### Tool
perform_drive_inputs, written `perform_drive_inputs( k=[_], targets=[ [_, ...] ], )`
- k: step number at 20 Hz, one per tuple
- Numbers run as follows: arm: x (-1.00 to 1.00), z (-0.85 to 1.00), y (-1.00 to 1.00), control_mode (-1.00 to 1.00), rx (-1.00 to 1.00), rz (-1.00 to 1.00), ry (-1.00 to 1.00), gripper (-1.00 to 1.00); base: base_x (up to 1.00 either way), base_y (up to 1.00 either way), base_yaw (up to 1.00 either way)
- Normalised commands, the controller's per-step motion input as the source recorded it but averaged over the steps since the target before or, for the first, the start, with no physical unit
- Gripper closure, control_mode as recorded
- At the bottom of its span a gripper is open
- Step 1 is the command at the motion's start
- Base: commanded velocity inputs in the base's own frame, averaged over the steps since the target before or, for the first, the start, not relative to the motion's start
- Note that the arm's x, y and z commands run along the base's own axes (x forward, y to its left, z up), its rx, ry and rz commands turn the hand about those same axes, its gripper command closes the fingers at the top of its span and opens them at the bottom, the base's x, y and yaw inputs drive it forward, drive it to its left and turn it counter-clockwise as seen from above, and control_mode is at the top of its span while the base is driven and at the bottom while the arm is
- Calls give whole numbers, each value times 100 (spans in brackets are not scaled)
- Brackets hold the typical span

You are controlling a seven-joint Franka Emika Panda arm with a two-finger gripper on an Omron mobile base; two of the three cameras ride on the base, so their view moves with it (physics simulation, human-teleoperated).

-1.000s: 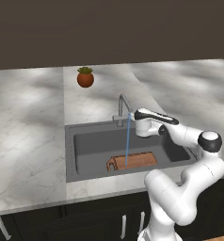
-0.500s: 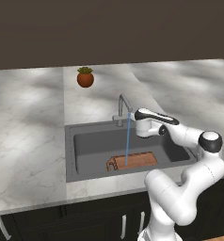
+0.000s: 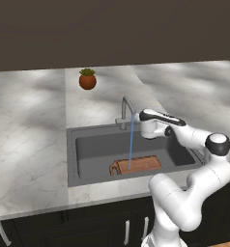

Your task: Turn on the sink faucet with hot water and rinse the cutting board for ten seconds, then turn off the faucet. Push the cutting board to reach the water if necessary.

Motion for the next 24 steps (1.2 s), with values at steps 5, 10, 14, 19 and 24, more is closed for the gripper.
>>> perform_drive_inputs(
  k=[5, 10, 14, 19, 24],
  targets=[
    [0, 43, -20, -100, 0, 0, 0, -100, 0, 0, 0],
    [0, 35, -21, -100, 0, 0, 0, -100, 0, 0, 0],
    [-3, 8, -30, -100, 0, 0, 0, -100, 0, 0, 0],
    [-12, 1, -34, -100, 0, 0, 0, -100, 0, 0, 0],
    [-29, 0, -21, -100, 0, 1, 10, -100, 0, 0, 0]
  ],
)
